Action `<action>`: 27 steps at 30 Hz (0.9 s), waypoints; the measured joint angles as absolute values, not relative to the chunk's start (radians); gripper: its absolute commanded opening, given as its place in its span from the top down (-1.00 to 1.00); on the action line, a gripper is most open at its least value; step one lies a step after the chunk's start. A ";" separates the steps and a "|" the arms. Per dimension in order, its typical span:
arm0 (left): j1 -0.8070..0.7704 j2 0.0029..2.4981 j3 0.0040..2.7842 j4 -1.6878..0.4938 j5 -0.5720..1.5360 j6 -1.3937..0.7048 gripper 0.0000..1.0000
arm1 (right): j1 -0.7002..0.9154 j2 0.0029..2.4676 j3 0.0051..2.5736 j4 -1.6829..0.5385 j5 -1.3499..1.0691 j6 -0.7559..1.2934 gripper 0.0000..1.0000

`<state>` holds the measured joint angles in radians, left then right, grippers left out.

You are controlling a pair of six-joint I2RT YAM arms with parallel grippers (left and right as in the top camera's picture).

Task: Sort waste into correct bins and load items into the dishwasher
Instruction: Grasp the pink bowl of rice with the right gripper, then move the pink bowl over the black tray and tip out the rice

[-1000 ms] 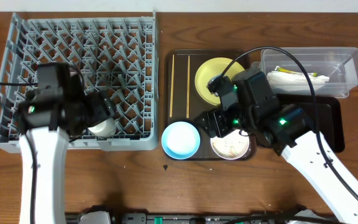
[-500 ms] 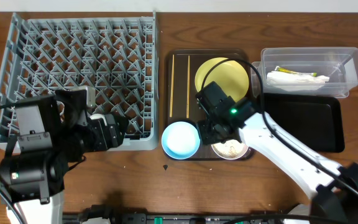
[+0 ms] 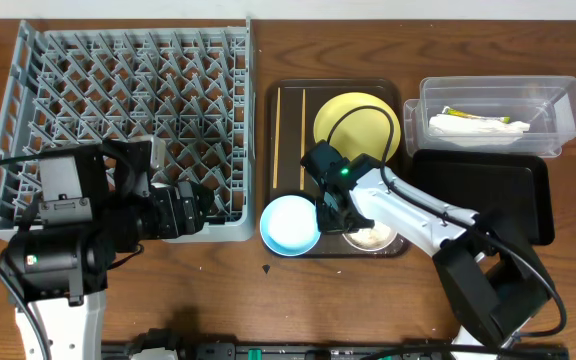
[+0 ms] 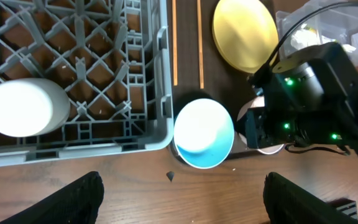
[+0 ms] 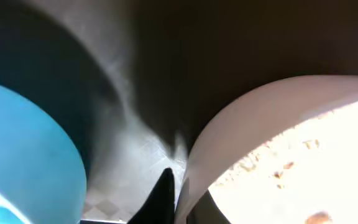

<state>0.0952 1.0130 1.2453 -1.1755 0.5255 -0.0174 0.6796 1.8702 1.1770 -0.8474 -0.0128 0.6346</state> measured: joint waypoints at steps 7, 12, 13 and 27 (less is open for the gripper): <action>0.095 1.021 1.245 -1.180 0.525 -0.018 -0.72 | 0.678 1.842 1.178 -0.884 -0.013 0.643 0.98; 0.095 1.025 1.245 -1.180 0.525 -0.017 -0.75 | 0.603 1.728 1.178 -0.921 -0.156 0.605 0.98; 0.095 1.027 1.245 -1.180 0.525 -0.017 -0.75 | 0.575 1.688 1.178 -0.924 -0.191 0.587 0.98; 0.095 1.028 1.245 -1.182 0.525 -0.017 -0.76 | -0.041 1.280 1.179 -1.203 -0.502 0.238 0.98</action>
<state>0.0952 1.0279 1.2453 -1.1816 0.5255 -0.0170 -0.0406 1.2797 1.1786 -1.2034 -0.5018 0.2379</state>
